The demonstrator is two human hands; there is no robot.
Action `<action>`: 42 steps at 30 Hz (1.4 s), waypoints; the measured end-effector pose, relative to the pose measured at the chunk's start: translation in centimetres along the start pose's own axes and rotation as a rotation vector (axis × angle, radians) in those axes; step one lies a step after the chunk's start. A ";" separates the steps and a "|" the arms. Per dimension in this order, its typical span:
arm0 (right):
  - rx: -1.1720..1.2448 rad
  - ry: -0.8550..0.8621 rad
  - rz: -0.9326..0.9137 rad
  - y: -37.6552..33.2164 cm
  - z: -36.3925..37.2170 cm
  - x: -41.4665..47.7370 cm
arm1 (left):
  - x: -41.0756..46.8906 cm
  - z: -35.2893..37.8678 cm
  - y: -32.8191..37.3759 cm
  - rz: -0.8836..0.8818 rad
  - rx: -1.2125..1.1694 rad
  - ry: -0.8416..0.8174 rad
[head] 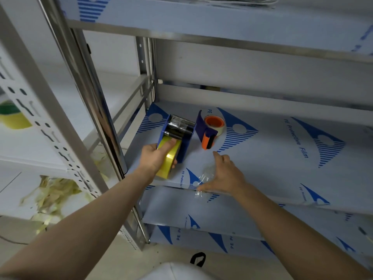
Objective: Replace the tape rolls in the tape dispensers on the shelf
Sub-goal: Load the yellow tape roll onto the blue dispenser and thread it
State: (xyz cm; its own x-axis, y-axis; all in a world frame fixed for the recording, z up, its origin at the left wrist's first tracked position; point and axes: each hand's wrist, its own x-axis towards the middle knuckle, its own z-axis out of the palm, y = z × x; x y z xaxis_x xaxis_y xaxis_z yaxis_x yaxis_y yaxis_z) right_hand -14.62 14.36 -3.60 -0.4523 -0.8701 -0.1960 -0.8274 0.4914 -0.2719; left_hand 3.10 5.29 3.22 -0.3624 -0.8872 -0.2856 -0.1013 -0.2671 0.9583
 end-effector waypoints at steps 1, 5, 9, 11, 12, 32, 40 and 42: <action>0.089 0.039 0.000 0.0 -0.2 -0.2 | -0.1 0.0 0.0 -0.001 0.000 0.002; 0.079 0.578 -0.426 -0.2 0.4 -1.5 | -0.2 0.0 0.0 -0.002 -0.005 0.003; -0.158 0.360 -0.624 0.1 2.2 -1.7 | -0.2 0.0 -0.1 0.000 0.007 -0.018; -0.157 0.152 -0.441 0.7 2.6 -1.6 | -0.1 -0.2 -0.3 -0.002 0.007 -0.024; -0.197 0.111 -0.400 0.7 2.5 -1.5 | 0.0 -0.3 -0.4 -0.001 0.007 -0.031; 0.083 0.424 -0.413 -8.7 -10.0 1.1 | 1.3 -0.4 -1.8 0.013 0.021 -0.093; 0.041 0.486 -0.424 -9.4 -9.8 1.4 | 1.8 -0.8 -2.0 0.004 0.020 -0.110; 0.012 0.498 -0.452 -9.6 -9.6 1.3 | 2.1 -0.9 -1.9 0.000 0.038 -0.131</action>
State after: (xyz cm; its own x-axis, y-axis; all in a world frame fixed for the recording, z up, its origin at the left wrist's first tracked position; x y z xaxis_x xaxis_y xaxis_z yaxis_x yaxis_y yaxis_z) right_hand -10.47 8.14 7.82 -0.1639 -0.9031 0.3970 -0.9690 0.0720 -0.2363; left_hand 3.40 3.58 0.74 -0.4803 -0.8297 -0.2843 -0.1354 -0.2501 0.9587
